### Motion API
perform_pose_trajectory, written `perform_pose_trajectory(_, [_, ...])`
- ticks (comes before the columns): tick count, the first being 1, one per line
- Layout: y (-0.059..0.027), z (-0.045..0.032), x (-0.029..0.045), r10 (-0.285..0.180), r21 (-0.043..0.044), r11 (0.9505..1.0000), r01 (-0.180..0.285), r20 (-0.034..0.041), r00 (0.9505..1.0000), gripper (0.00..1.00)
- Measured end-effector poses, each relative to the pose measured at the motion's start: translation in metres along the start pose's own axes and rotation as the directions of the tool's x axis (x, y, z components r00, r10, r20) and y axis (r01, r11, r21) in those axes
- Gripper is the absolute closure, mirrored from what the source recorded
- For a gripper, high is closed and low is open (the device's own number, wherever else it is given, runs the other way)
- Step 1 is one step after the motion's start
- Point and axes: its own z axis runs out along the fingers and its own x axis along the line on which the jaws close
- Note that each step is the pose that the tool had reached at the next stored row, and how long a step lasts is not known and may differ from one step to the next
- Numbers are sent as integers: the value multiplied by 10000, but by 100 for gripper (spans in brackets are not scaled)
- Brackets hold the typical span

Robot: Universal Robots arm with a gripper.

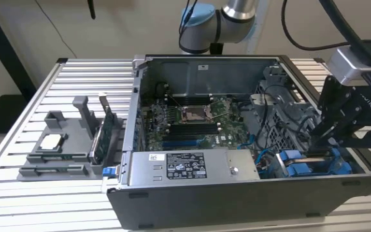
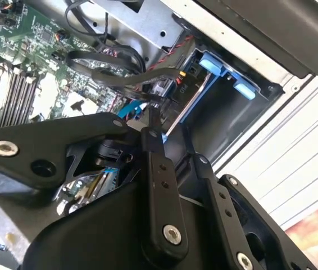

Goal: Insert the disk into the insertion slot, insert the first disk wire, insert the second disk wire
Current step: 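Insert the second disk wire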

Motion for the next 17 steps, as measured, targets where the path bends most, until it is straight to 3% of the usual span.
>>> perform_pose_trajectory(9, [13,-176,-25,0,0,10000,0,2,10000,70])
perform_pose_trajectory(17, [14,-202,-29,0,0,10000,0,2,10000,70])
